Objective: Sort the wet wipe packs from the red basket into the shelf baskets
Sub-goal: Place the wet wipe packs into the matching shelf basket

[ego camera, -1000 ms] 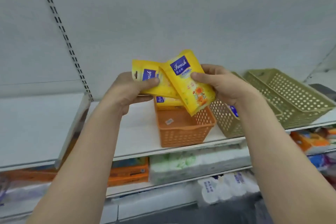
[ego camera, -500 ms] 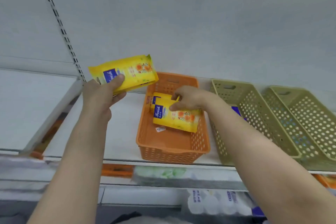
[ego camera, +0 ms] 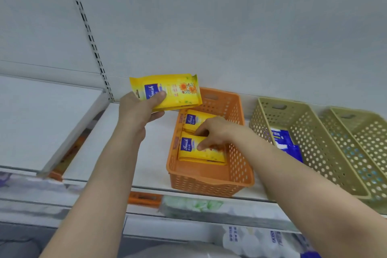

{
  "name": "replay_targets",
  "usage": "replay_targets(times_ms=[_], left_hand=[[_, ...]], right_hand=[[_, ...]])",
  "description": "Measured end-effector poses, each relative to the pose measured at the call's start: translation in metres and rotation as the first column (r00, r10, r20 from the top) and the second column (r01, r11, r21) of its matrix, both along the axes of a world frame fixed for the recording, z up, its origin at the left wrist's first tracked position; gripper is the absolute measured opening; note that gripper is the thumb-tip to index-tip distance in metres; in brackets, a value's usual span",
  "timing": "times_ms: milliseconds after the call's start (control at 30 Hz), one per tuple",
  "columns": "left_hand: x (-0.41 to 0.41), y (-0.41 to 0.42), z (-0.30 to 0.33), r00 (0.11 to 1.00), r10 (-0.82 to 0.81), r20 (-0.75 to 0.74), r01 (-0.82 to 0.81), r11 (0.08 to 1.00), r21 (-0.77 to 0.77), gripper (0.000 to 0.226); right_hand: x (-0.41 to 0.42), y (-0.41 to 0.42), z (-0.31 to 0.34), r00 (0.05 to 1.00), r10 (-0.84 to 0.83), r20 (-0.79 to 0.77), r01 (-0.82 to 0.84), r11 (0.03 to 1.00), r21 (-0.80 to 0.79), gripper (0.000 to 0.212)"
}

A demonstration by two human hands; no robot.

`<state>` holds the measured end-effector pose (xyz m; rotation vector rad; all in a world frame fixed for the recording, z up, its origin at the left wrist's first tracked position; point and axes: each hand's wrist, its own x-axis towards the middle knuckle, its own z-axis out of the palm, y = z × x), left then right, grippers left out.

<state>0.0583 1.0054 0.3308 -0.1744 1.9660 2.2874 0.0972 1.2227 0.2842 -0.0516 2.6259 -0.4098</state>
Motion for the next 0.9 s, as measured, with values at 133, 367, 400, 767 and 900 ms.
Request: replay_targets(times_ms=[133,367,400,767,900], left_hand=[[-0.001,0.005,-0.006,0.999,-0.03,0.021,0.03,0.999,-0.028,0.044],[0.001,0.007,-0.003,0.99,-0.138,0.015,0.139,0.986,-0.09,0.04],[0.004,0.009,-0.002,0.982,-0.189,0.005,0.189,0.977,-0.098,0.037],[0.01,0.019,-0.02,0.951,-0.299,-0.076,0.245,0.88,-0.407,0.04],[0.015,0.025,-0.026,0.917,-0.399,0.019,0.38,0.858,-0.346,0.043]], right_hand=[[-0.003,0.002,-0.001,0.994,-0.057,-0.089,0.064,0.995,0.075,0.049],[0.004,0.019,0.062,0.549,-0.67,-0.5,0.431,0.739,-0.517,0.013],[0.005,0.018,0.072,0.594,-0.66,-0.46,0.361,0.73,-0.581,0.018],[0.032,0.032,0.073,0.876,-0.435,-0.21,0.359,0.877,-0.319,0.031],[0.038,0.006,0.075,0.985,-0.171,-0.007,0.171,0.983,0.064,0.042]])
